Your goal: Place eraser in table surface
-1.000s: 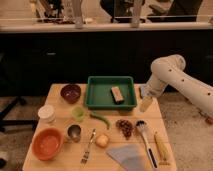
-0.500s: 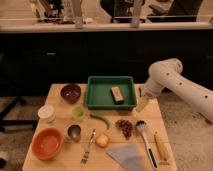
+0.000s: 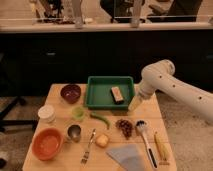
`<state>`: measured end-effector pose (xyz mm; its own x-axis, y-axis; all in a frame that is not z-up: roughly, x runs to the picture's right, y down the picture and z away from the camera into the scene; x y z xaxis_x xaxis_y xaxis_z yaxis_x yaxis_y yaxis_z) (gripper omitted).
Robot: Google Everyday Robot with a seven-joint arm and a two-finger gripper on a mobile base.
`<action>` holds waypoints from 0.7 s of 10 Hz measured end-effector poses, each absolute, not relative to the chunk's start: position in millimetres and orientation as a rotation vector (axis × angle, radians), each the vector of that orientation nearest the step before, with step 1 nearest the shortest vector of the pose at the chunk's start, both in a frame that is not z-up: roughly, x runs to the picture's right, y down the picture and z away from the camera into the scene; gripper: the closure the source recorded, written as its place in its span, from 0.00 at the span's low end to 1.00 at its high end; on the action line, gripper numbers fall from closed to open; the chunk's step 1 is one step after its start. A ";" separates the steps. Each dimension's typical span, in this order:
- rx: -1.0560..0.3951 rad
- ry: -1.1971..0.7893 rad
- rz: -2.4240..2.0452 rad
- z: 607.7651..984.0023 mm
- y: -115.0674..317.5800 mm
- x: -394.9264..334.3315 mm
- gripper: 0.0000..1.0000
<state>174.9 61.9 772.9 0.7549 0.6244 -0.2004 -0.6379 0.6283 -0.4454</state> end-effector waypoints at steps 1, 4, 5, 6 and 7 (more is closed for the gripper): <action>-0.518 0.013 0.754 774.6 60.9 169.7 0.20; -0.530 -0.020 0.807 785.1 61.4 158.2 0.20; -0.536 -0.027 0.819 790.6 62.1 153.5 0.20; -0.544 -0.034 0.833 797.1 63.0 149.1 0.20; -0.551 -0.038 0.846 803.7 63.6 145.7 0.20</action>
<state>145.7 63.6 803.7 0.6710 0.7188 -0.1821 -0.6995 0.5321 -0.4770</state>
